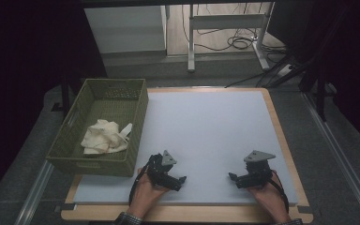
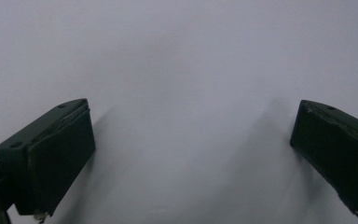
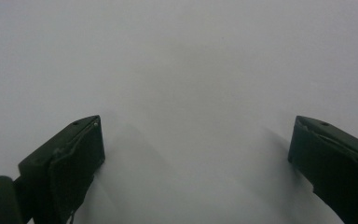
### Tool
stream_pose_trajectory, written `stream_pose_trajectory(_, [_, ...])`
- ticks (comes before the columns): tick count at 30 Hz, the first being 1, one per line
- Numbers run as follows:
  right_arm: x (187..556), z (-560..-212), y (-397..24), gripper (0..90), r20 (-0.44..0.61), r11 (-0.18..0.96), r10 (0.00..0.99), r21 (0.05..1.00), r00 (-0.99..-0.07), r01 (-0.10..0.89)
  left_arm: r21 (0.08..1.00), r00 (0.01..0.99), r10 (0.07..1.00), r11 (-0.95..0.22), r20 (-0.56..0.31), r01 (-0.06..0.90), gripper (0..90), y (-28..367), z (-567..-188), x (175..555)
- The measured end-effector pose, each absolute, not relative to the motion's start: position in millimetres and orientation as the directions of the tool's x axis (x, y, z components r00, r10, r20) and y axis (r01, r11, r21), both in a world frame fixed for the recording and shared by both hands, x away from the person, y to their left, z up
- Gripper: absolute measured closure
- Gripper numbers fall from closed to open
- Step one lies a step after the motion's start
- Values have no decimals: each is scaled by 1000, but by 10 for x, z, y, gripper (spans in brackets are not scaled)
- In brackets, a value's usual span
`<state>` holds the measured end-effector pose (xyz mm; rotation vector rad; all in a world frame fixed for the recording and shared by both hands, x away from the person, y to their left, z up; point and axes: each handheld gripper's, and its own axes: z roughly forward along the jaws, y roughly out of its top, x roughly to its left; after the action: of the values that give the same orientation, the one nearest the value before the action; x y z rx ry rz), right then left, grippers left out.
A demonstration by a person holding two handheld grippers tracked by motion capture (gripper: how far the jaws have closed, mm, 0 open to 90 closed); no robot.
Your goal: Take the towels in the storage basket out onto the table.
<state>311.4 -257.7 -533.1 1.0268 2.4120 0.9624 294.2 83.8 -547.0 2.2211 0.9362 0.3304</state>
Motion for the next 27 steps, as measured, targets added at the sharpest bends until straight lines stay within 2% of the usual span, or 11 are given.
stream_pose_trajectory(27, [3113, -5333, -2578, 36, -51, 507, 734, 705, -678, 496, 688, 705, 708, -493, -38, 532, 0, 841, -5473, 2946])
